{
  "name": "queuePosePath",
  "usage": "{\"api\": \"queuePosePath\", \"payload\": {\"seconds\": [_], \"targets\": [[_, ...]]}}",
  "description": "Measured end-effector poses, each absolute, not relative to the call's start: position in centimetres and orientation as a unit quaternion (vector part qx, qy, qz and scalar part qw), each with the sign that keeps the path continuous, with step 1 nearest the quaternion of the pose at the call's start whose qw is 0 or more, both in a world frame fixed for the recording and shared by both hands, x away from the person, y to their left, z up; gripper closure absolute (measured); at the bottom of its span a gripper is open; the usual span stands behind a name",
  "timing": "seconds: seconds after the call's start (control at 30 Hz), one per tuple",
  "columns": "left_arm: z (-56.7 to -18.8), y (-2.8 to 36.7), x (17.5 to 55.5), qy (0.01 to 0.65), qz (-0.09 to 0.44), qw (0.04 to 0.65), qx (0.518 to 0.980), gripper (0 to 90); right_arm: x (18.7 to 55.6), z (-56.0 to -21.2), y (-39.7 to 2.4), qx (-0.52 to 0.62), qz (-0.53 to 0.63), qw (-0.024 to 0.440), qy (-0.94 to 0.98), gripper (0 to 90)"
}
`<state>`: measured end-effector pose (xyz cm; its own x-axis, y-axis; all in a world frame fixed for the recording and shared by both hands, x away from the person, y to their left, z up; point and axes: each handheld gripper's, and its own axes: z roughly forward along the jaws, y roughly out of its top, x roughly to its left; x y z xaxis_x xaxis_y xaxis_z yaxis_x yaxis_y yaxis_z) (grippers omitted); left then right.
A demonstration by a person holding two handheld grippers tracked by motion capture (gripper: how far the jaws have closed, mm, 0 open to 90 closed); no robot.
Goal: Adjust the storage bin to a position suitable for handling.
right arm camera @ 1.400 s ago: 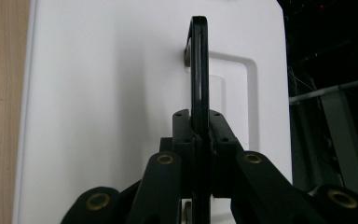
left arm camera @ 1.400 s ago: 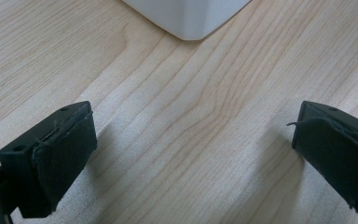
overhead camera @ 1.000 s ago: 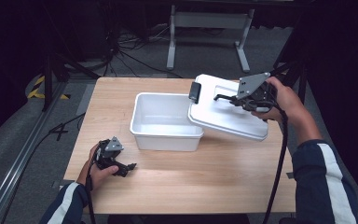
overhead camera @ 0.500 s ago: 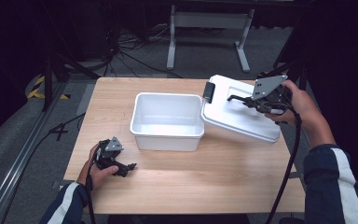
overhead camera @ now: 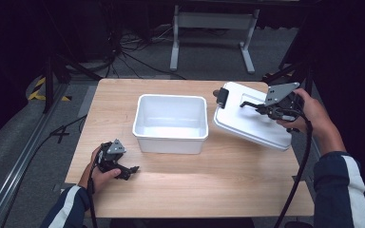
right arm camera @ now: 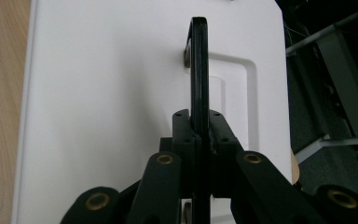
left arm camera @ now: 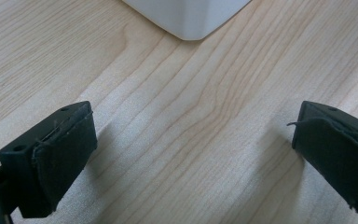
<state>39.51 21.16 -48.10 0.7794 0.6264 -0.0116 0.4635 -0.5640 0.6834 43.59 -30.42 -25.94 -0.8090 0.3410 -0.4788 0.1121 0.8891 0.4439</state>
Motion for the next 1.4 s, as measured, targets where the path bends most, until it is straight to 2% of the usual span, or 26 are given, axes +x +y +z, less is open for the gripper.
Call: {"api": "queuePosePath", "payload": {"seconds": [1.07, 1.4], "targets": [[-48.2, 21.1, 39.5, 0.311, 0.119, 0.351, 0.875, 0.2, 48.2, -34.5, -30.7, 0.17, 0.164, 0.226, 0.945, 84.5], [-48.2, 21.1, 39.5, 0.311, 0.119, 0.351, 0.875, 0.2, 49.2, -36.3, -30.3, 0.185, 0.157, 0.215, 0.946, 84.4]]}}
